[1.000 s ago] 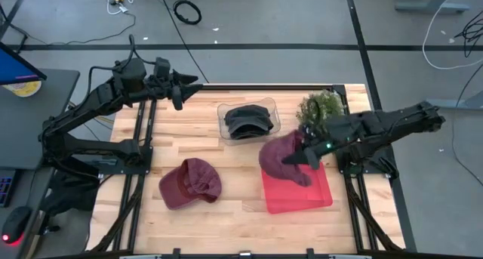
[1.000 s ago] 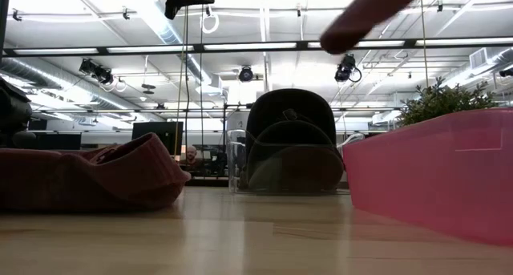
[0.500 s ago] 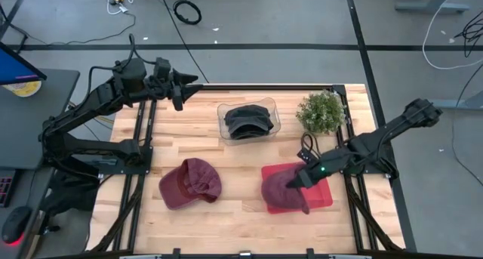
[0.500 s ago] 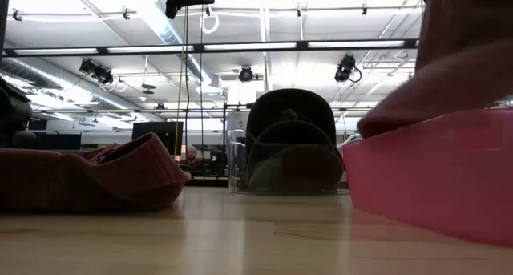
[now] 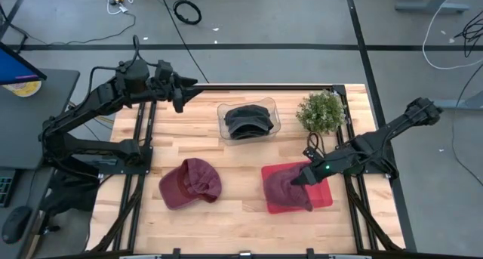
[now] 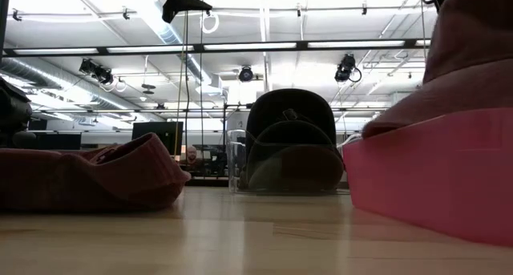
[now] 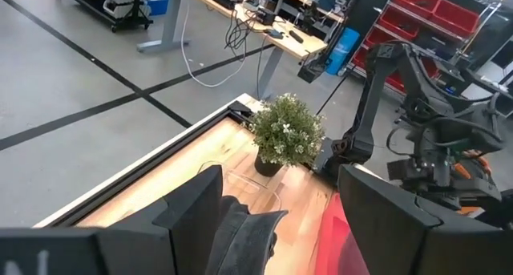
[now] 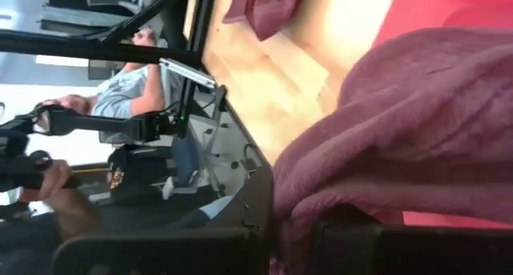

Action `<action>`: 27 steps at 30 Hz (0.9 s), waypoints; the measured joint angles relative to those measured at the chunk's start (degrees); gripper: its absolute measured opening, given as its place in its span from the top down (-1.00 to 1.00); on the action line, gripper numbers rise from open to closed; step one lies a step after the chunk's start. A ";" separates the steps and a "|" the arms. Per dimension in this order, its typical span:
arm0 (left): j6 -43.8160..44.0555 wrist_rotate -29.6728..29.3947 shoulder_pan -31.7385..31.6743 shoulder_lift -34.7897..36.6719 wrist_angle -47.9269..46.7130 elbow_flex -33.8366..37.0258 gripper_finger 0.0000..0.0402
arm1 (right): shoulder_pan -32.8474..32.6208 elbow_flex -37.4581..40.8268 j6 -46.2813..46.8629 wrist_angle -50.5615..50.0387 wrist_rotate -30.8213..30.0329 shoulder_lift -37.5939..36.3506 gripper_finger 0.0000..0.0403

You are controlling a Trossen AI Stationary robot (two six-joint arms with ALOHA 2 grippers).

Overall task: Pick & Place hat
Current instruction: Put the top red cap into the pink bin

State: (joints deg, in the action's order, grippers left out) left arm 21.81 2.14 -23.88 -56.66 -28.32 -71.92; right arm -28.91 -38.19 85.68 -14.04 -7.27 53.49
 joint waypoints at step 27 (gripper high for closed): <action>-1.52 -2.22 0.00 0.00 0.18 0.00 -0.26 | -0.34 5.14 -6.40 -13.13 2.37 -3.36 0.88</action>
State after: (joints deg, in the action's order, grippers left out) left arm 20.29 -0.08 -23.88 -56.66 -28.14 -71.92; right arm -29.26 -33.04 79.27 -27.16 -4.91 50.13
